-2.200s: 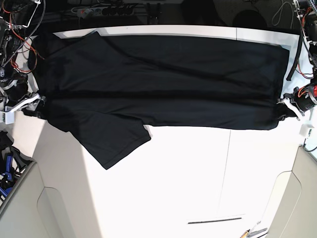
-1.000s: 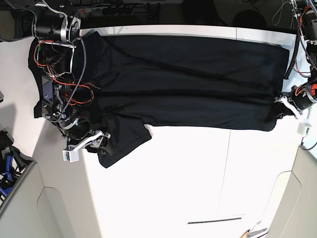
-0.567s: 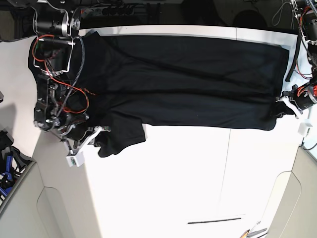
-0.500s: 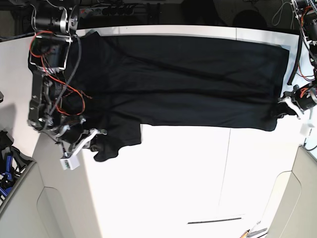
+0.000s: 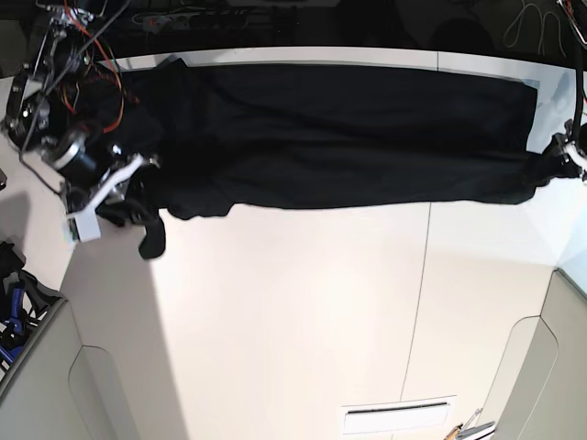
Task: Fold the T-shirt properly
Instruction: 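Fold the hem half over onto the shoulder half with both grippers, then release and regrasp the ends of the folded strip with both grippers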
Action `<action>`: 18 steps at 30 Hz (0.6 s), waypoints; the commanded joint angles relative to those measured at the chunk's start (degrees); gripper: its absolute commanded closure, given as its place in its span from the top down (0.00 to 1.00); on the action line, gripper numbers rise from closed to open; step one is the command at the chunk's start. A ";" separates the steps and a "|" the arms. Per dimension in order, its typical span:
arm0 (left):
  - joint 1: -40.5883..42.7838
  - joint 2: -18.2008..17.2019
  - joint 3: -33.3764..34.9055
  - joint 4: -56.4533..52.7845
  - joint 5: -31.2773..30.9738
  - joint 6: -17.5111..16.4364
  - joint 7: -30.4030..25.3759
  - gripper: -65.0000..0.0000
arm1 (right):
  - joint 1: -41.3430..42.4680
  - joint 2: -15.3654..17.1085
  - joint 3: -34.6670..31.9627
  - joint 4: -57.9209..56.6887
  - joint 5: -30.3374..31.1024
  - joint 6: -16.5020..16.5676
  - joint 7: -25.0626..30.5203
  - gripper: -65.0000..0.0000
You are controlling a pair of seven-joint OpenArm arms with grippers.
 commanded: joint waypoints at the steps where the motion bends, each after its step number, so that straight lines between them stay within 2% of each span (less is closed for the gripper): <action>1: 0.31 -1.33 -0.44 0.96 -1.60 -0.30 -0.66 0.00 | -0.48 0.48 0.33 1.66 1.49 0.37 1.51 0.00; 9: 3.74 -1.31 -0.44 0.98 -2.82 -0.30 -0.72 0.00 | -8.90 0.48 0.57 1.92 1.66 0.35 1.55 0.00; 18: 3.91 -1.33 -0.44 0.98 -1.22 -0.30 -0.70 0.00 | -15.63 0.44 4.22 1.99 5.77 0.39 1.77 0.00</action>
